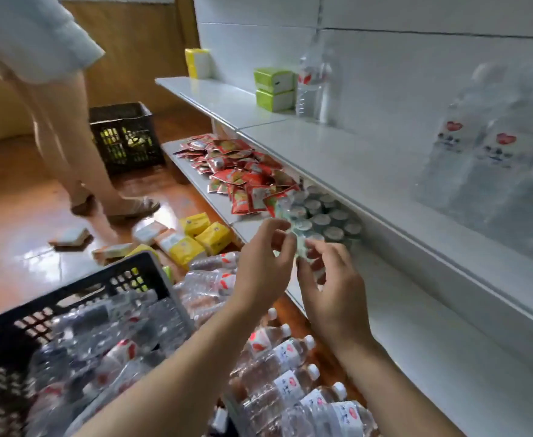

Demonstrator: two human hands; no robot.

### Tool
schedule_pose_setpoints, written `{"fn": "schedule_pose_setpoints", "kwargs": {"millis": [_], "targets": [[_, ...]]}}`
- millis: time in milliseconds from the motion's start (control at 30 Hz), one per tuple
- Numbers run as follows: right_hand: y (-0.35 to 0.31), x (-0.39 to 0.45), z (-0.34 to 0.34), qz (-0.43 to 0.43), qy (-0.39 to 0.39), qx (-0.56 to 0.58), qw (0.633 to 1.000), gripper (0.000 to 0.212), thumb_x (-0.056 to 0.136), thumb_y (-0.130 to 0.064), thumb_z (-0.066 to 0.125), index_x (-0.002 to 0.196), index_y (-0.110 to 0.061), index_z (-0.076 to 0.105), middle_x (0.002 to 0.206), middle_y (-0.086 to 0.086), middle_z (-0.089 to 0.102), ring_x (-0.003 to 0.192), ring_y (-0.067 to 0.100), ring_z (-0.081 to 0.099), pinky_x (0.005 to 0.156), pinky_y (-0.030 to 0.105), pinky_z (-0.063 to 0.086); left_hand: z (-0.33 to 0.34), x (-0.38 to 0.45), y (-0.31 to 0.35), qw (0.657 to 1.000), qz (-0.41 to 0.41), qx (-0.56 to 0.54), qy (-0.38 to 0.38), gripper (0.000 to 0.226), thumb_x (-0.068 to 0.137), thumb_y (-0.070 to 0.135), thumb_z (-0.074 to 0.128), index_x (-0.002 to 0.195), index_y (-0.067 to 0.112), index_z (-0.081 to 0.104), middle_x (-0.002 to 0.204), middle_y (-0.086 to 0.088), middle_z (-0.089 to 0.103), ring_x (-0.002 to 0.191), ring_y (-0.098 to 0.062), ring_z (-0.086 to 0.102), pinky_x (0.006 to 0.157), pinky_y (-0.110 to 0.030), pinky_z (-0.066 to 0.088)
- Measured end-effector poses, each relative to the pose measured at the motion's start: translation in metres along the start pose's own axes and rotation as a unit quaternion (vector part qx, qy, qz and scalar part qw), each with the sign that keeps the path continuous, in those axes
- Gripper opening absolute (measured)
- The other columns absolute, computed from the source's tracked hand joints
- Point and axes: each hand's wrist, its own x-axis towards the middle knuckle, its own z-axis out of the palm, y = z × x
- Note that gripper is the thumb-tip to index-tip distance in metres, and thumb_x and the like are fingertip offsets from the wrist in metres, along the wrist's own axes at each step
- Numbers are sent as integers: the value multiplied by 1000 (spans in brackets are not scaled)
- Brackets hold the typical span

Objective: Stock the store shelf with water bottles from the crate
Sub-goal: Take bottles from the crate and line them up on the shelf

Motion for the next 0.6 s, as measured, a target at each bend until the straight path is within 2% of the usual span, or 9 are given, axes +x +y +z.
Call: {"fn": "schedule_pose_setpoints", "kwargs": {"millis": [100,167,267,400,500,533,600], "targets": [[-19,-31,56,-24,-117,45,992,25,97,-26,61,121,-19,65,109,-11,62,96,4,60,83,26,54,-69,-20,-52,995,-70,64,25,8,97,27,60,103,23,63,83,11,69,79,0,65,74,-26,52],[-33,-49,88,-44,-187,58,980,23,96,-26,60,117,-18,67,108,-6,66,98,11,63,83,31,54,-113,-36,-77,987,-120,102,30,12,98,32,58,103,24,65,88,8,71,84,-6,67,77,-31,54],[-54,-71,129,-54,-294,69,952,26,93,-27,57,116,-19,67,108,-3,66,98,14,62,84,30,52,-171,-59,-103,969,-205,137,11,14,100,32,54,105,25,65,92,6,73,86,-13,69,79,-37,57],[-76,-91,161,-22,-401,30,915,38,99,-29,53,134,-17,57,125,1,61,112,17,58,88,21,40,-224,-84,-120,946,-286,151,19,16,103,21,48,105,24,63,86,3,74,82,-17,72,73,-39,58],[-85,-103,175,26,-474,-14,880,43,102,-29,49,143,-17,46,135,3,56,119,20,55,94,30,44,-247,-106,-132,924,-355,142,22,19,103,17,45,114,20,61,91,0,75,83,-14,72,61,-27,55],[-87,-109,179,34,-500,-32,865,46,102,-29,49,146,-16,43,137,3,55,122,22,54,97,33,45,-251,-113,-138,917,-373,138,22,19,103,15,45,115,17,60,92,-1,75,84,-15,73,62,-26,56],[-87,-125,191,34,-537,-77,839,47,101,-26,49,147,-15,39,138,5,53,125,24,52,99,35,44,-254,-124,-153,910,-392,134,25,21,102,12,46,117,13,60,92,-3,74,86,-17,73,74,-35,61]]}}
